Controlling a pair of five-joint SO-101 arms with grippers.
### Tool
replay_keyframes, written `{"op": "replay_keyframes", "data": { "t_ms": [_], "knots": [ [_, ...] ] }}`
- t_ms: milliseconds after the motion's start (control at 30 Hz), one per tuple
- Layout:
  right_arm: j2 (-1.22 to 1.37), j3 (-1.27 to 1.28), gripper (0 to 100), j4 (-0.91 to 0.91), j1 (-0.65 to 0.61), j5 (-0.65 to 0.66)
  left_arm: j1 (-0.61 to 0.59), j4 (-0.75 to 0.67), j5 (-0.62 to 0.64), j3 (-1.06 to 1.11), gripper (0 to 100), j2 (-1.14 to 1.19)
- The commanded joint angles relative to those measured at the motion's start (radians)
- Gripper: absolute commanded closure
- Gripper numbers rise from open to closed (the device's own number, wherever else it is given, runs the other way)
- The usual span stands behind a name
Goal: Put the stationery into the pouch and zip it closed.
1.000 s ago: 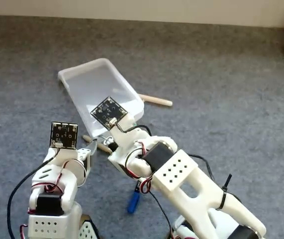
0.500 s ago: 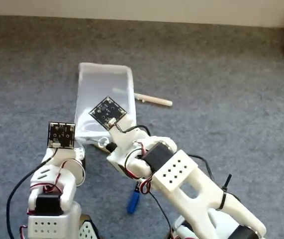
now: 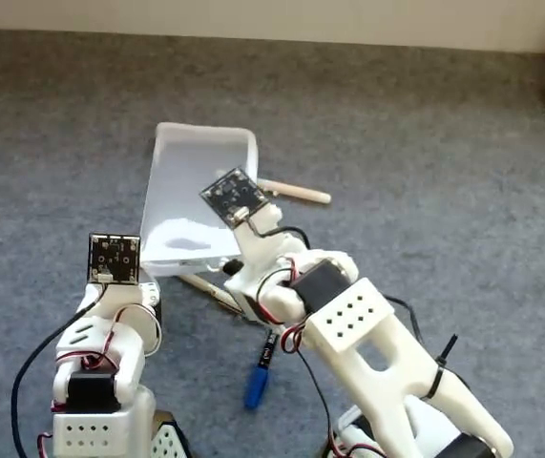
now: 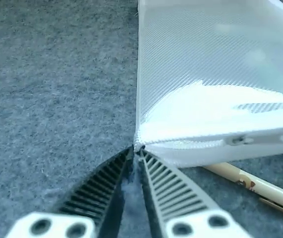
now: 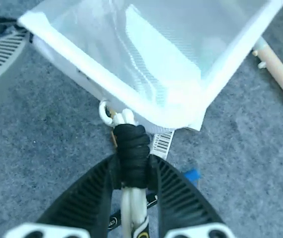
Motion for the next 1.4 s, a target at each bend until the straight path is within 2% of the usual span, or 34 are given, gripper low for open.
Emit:
{"op": "replay_keyframes", "data": {
  "t_ms": [0, 233, 533, 1067, 1367],
  "knots": [
    [-0.054, -0.018, 99.3, 0.004, 0.065, -0.008, -0.028, -0.020, -0.006, -0.044, 99, -0.015],
    [-0.054, -0.019, 99.3, -0.028, 0.130, -0.009, -0.073, -0.020, -0.005, -0.044, 99, -0.015],
    [-0.054, -0.019, 99.3, -0.033, 0.173, -0.012, -0.073, -0.020, -0.005, -0.044, 99, -0.015],
    [-0.054, -0.047, 99.3, -0.025, 0.236, -0.129, -0.073, -0.015, -0.005, -0.044, 99, -0.015],
    [-0.084, -0.085, 99.3, 0.056, 0.189, -0.123, -0.071, -0.018, -0.008, -0.044, 99, -0.015]
  ]
}}
